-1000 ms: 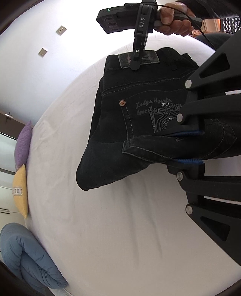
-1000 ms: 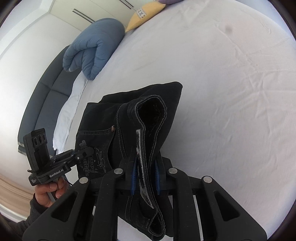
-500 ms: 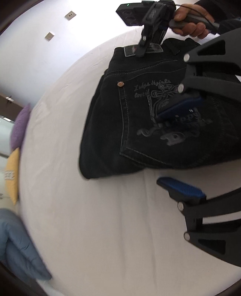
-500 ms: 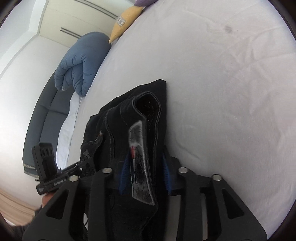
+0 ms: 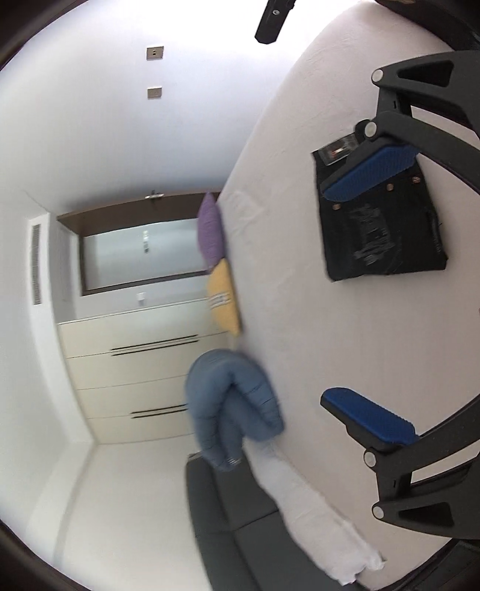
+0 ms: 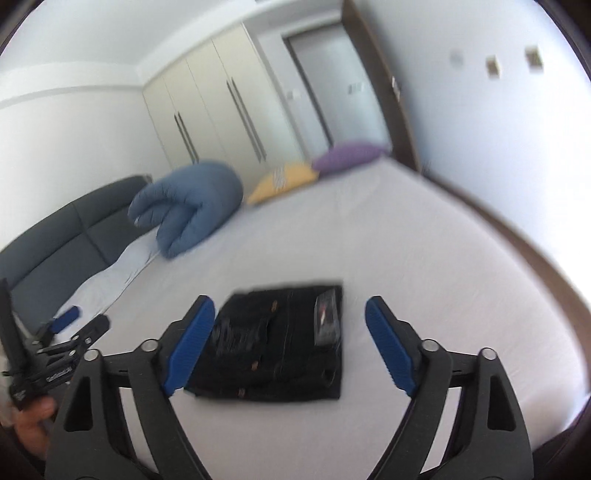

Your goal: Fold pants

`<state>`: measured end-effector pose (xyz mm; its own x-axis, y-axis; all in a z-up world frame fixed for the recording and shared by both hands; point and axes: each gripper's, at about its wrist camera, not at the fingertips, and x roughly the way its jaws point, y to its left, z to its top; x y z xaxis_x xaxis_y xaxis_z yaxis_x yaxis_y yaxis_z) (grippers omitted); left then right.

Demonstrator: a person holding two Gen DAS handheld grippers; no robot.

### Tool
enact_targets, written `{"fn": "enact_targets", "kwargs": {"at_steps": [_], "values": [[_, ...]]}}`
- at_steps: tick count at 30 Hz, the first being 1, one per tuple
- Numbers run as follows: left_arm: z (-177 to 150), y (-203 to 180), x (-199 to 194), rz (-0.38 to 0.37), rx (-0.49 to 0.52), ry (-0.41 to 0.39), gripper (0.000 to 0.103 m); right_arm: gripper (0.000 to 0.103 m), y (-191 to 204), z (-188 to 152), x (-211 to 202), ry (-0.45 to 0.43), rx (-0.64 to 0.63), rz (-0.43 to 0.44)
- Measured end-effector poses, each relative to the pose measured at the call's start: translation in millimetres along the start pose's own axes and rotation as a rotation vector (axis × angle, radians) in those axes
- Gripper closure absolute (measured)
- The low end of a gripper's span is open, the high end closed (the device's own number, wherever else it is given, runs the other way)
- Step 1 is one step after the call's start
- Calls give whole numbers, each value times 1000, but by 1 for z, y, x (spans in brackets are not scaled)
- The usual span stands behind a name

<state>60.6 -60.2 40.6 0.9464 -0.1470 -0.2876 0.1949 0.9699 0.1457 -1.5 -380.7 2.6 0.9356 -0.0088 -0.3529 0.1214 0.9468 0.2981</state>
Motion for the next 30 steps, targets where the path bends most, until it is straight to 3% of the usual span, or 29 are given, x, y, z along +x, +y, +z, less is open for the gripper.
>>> {"fn": "enact_targets", "kwargs": {"at_steps": [3,5,6,9,11,13,16,19,24,27,30], "values": [[34,20,-45,83,-95,-170,0,3,23,28,-47,-205,-108,-78],[54,30,-49,65,-178,-205,0,0,35,43,-68,-315,-155,-120],[61,33,-52,54,-185,-192,0,0,42,52,-83,-358,-184,-143],[78,27,-52,19,-55,-175,0,0,58,67,-106,-433,-223,-170],[84,25,-52,37,10,-179,0,0,67,74,-112,-432,-236,-160],[84,30,-42,22,-10,-122,0,0,82,75,-119,-424,-258,-154],[69,24,-4,-10,-45,5,0,0,95,75,-109,-352,-308,-183],[52,21,17,-3,-61,106,0,0,103,69,-70,-182,-318,-227],[22,22,71,-46,-125,277,0,0,77,45,-24,58,-181,-218],[4,15,91,-40,-116,387,0,0,73,26,-3,130,-197,-222],[-8,13,102,-35,-120,430,0,0,57,12,10,185,-159,-250]]}}
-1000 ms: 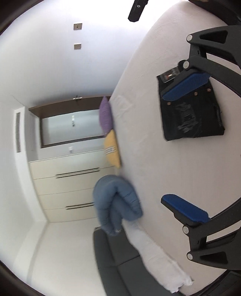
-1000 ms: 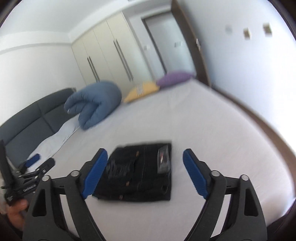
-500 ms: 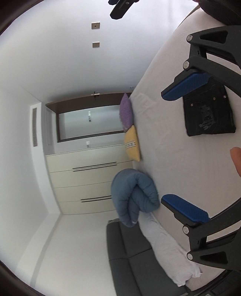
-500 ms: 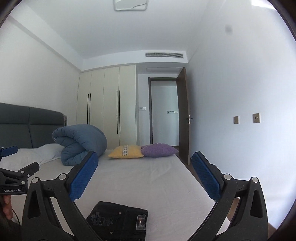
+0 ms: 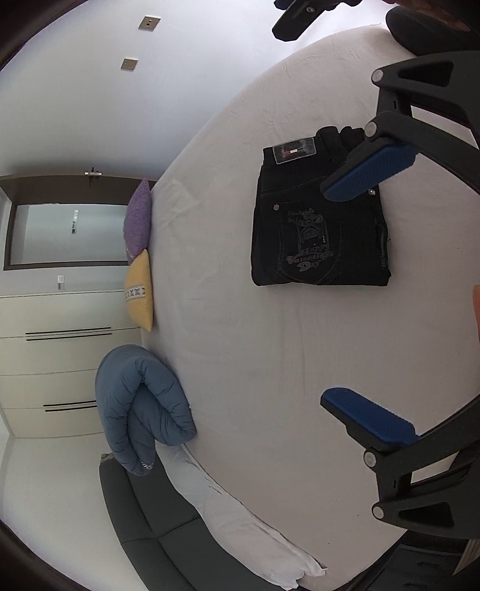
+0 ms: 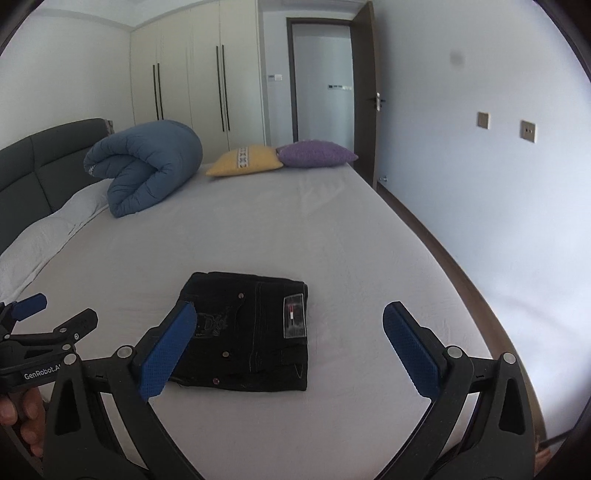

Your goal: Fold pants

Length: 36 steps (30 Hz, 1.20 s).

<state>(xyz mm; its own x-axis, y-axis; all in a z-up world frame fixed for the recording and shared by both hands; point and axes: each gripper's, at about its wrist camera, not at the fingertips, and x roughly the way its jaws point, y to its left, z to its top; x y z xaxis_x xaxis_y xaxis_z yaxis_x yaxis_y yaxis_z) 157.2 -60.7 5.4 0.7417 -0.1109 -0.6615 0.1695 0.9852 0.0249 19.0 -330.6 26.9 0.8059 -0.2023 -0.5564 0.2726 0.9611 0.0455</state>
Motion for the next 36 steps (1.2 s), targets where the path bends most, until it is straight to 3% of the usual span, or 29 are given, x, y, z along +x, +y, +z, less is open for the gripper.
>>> {"fn": "enact_targets", "kwargs": {"at_steps": [6,12,36], "values": [[-5,-7,2,-2,0,53,0,0,-14,-11,58,137,114,-2],[-1,-13,7,-13,9,81,0,0,-21,-15,86,182,118,-22],[1,-8,9,-19,-26,107,0,0,10,-2,65,207,33,-2]]}}
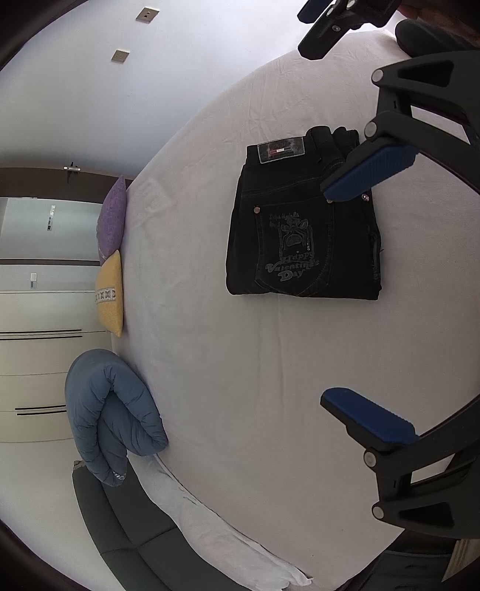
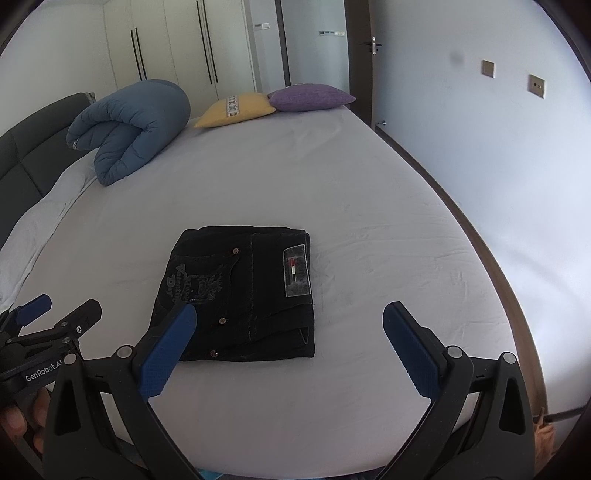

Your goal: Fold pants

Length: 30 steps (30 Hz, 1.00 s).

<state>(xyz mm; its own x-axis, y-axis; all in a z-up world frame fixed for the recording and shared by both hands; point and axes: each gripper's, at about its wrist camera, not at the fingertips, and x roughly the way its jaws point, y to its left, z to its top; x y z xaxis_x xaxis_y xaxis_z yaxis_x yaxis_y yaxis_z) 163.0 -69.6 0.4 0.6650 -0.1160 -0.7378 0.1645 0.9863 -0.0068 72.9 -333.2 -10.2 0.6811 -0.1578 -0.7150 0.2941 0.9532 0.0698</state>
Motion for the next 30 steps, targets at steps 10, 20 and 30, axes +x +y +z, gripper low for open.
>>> {"fn": "enact_targets", "kwargs": {"at_steps": [10,20,30], "values": [[-2,-3,-1,3,5,1,0,0,5,-1,1,7,-5,5],[-2,-3,-1,1,5,4,0,0,7,-2,1,8,-9,5],[-4,-1,-1,-2,-9,8,0,0,10,-6,2,14,-20,11]]}}
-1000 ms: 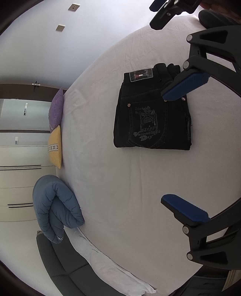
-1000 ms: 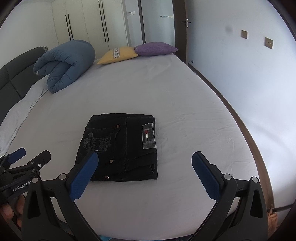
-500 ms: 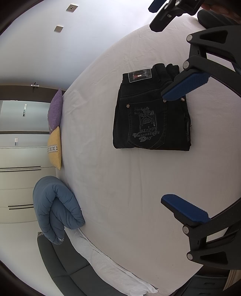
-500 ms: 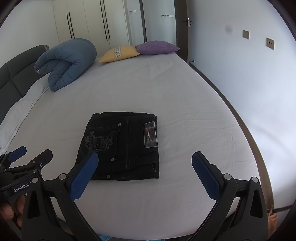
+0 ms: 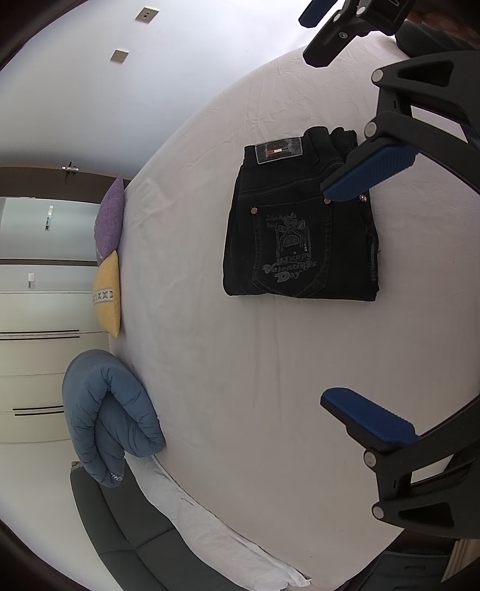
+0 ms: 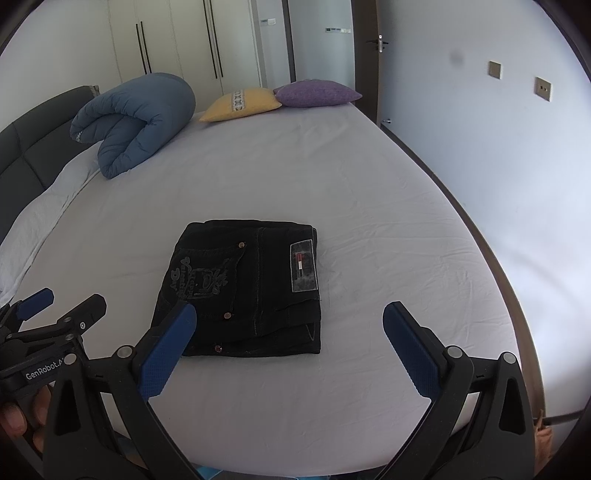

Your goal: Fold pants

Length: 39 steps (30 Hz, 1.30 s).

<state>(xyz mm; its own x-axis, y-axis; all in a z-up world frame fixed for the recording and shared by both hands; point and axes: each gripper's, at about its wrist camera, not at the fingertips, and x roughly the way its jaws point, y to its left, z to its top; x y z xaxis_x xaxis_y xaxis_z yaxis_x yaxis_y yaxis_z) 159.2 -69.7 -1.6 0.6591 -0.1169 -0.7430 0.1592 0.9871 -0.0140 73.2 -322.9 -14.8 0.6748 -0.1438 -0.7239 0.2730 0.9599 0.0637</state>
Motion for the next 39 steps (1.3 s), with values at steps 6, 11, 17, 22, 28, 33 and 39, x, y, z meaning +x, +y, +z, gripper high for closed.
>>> {"fn": "enact_targets", "kwargs": {"at_steps": [6,11,17,22,28,33,39], "values": [[-1,2,2,0,-5,6,0,0,1,-1,1,9,-8,3],[-2,3,3,-1,-8,9,0,0,2,-1,1,15,-15,7],[-2,3,4,-5,-10,14,0,0,3,-2,3,21,-18,10],[-3,4,4,-6,-10,15,0,0,4,-2,3,24,-21,12],[-3,3,5,-6,-9,17,0,0,4,-3,4,26,-21,14],[-3,3,5,-6,-9,17,0,0,4,-4,4,28,-21,15],[-4,3,6,-6,-9,18,0,0,4,-4,4,30,-21,15]]}}
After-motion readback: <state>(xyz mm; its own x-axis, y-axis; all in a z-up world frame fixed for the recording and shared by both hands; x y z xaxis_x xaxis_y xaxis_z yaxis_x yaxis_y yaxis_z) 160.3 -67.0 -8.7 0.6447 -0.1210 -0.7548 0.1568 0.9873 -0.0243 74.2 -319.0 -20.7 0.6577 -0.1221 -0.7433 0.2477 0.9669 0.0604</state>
